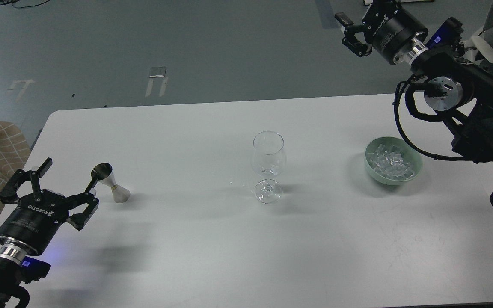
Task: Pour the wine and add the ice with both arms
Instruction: 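Lower the open left gripper around the metal jigger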
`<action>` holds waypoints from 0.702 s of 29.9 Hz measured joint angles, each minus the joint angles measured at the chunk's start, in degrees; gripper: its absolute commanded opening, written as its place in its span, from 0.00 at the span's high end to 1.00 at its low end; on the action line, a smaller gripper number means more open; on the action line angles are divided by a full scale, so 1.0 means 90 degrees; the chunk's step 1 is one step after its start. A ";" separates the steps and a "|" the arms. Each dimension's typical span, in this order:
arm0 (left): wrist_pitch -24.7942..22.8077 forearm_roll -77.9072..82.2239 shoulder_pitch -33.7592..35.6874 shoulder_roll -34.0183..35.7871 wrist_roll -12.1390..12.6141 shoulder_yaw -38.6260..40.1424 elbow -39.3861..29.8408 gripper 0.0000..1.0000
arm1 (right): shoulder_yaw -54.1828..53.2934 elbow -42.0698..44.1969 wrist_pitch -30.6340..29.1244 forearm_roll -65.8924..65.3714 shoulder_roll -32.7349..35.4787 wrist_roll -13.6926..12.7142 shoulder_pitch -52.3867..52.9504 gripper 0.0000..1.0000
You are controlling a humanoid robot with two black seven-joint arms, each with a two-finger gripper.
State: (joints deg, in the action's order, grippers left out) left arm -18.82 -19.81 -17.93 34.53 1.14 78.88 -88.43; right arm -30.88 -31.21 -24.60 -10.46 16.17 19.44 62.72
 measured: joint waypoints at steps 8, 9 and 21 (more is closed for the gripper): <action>0.0510 0.0168 0.0059 -0.0841 0.0197 0.0029 0.0472 0.02 | 0.0005 0.0011 -0.0001 0.0000 -0.0015 -0.0012 0.0005 0.00; 0.0553 0.0201 0.0080 -0.0881 0.0205 0.0037 0.0538 0.02 | 0.0015 0.0011 -0.0001 0.0000 -0.0015 -0.0012 0.0005 0.00; 0.0986 0.0377 0.0799 -0.1406 0.0245 0.0079 0.1186 0.03 | 0.0228 0.0001 0.0028 0.0000 -0.0021 -0.0012 0.0032 0.00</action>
State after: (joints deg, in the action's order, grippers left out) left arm -9.94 -16.42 -10.74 21.87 3.34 79.59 -77.76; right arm -28.83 -31.20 -24.34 -10.46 15.98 19.33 63.01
